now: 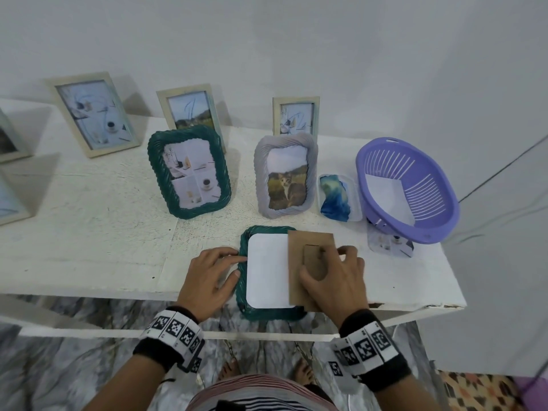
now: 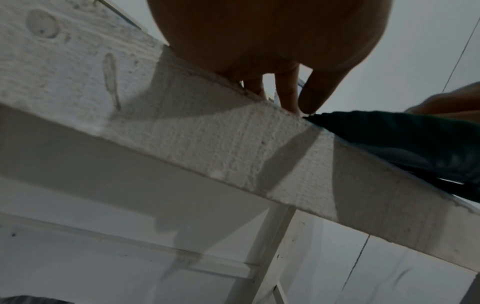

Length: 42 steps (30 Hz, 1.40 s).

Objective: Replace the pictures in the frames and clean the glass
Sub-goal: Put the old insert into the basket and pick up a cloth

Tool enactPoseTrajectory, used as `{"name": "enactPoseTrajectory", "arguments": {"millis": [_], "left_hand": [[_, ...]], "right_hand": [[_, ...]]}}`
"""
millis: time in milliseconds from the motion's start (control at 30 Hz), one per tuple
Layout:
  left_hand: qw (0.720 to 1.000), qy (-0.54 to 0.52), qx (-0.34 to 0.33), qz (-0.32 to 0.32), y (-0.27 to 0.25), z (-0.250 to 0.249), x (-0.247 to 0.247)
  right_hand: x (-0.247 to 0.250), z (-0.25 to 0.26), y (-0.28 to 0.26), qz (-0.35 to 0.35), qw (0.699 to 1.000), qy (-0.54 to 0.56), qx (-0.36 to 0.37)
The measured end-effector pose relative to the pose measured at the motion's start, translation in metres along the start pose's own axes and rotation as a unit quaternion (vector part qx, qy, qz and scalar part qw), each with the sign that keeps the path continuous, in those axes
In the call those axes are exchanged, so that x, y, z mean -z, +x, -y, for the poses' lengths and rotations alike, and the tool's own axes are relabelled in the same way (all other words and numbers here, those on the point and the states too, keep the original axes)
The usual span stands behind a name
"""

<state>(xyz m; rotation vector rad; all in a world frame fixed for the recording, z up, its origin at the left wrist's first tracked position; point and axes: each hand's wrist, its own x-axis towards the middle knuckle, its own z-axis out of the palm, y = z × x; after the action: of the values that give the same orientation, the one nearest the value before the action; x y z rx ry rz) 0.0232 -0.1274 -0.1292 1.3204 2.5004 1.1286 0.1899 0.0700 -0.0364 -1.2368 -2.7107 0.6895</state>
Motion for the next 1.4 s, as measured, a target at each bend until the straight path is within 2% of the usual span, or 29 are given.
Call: {"name": "enactPoseTrajectory", "arguments": {"millis": [133,333,800,1333,1400], "left_hand": [[1.0,-0.002,-0.006,-0.003,0.0,0.0,0.0],[1.0,0.009,-0.008,0.001,0.0,0.001,-0.001],[0.999,0.033,-0.014,0.005,0.0,0.0,-0.001],[0.999,0.031,0.002,0.008,0.0,-0.007,-0.001],[0.999,0.032,-0.014,0.015,0.001,-0.012,-0.001]], "right_hand": [[-0.024,0.029,-0.003,0.016,0.998,-0.036,0.057],[-0.041,0.046,0.001,0.037,0.994,-0.053,0.086],[-0.047,0.042,0.004,0.063,0.992,-0.061,0.088],[-0.046,0.029,0.01,0.071,0.986,-0.057,0.139],[-0.047,0.027,0.01,0.072,0.985,-0.056,0.148]]}}
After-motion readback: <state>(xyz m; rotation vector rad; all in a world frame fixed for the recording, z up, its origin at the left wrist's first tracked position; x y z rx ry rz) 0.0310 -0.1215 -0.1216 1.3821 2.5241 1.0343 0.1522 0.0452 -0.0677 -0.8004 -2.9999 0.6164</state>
